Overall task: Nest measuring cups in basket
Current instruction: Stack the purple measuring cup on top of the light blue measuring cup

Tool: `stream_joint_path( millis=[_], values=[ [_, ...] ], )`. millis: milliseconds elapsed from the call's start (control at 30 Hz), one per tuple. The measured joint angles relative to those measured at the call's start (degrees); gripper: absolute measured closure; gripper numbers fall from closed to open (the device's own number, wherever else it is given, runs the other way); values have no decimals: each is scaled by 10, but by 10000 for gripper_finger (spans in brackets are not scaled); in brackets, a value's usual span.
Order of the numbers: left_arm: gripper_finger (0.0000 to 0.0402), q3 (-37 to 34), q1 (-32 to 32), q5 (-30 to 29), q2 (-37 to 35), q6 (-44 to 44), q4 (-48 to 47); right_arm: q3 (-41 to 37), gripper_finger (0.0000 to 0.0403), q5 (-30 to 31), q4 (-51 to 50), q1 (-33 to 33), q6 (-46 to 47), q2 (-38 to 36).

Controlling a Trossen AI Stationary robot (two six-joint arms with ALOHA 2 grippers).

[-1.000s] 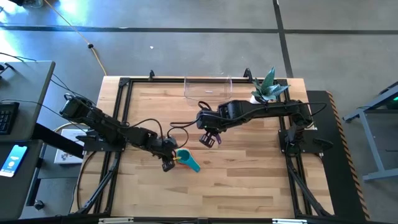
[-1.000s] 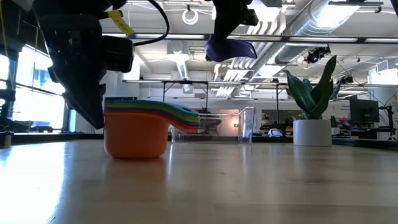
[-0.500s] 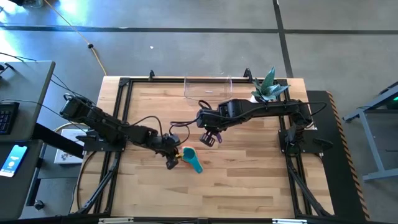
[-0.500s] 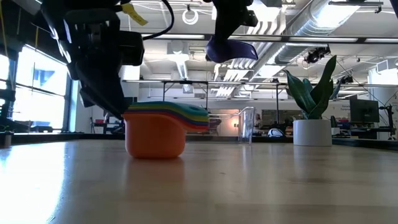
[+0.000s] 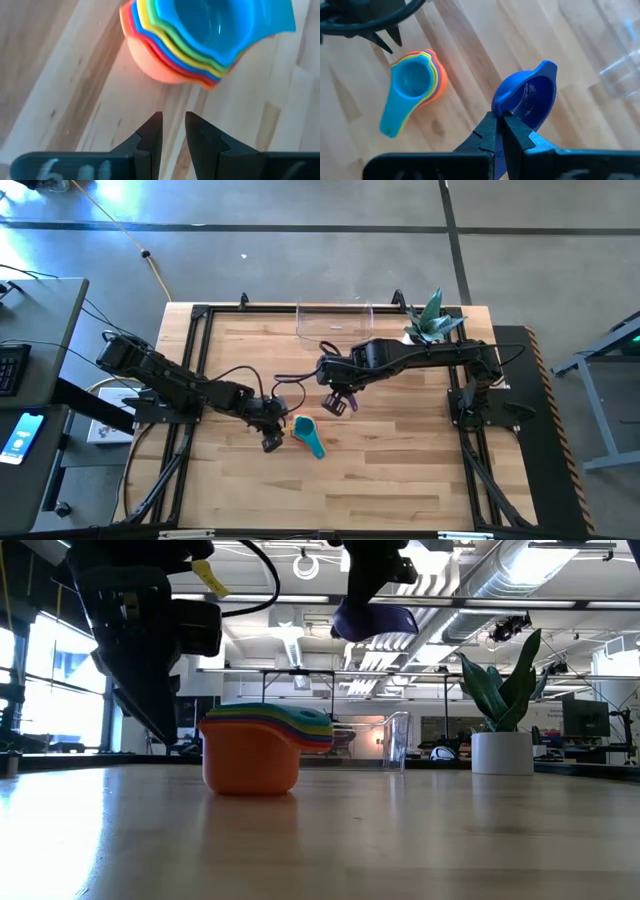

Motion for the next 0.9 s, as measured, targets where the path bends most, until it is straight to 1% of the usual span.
stream_joint_path(
  millis=[133,200,367,500,700,900],
  values=[
    [328,1,0,30,-17,0,-21,0,402,-41,15,0,34,0],
    [328,1,-1,33,-35,0,-43,0,402,-64,37,4,52,0],
    [328,1,-2,25,-95,-1,-94,0,402,-92,109,23,113,2],
    [328,1,-2,16,-147,5,-125,0,402,-93,152,41,132,18],
    [328,1,-2,16,-211,17,-153,0,402,-88,232,57,109,50],
    [328,1,-1,13,-237,26,-161,0,402,-96,228,58,123,94]
  ],
)
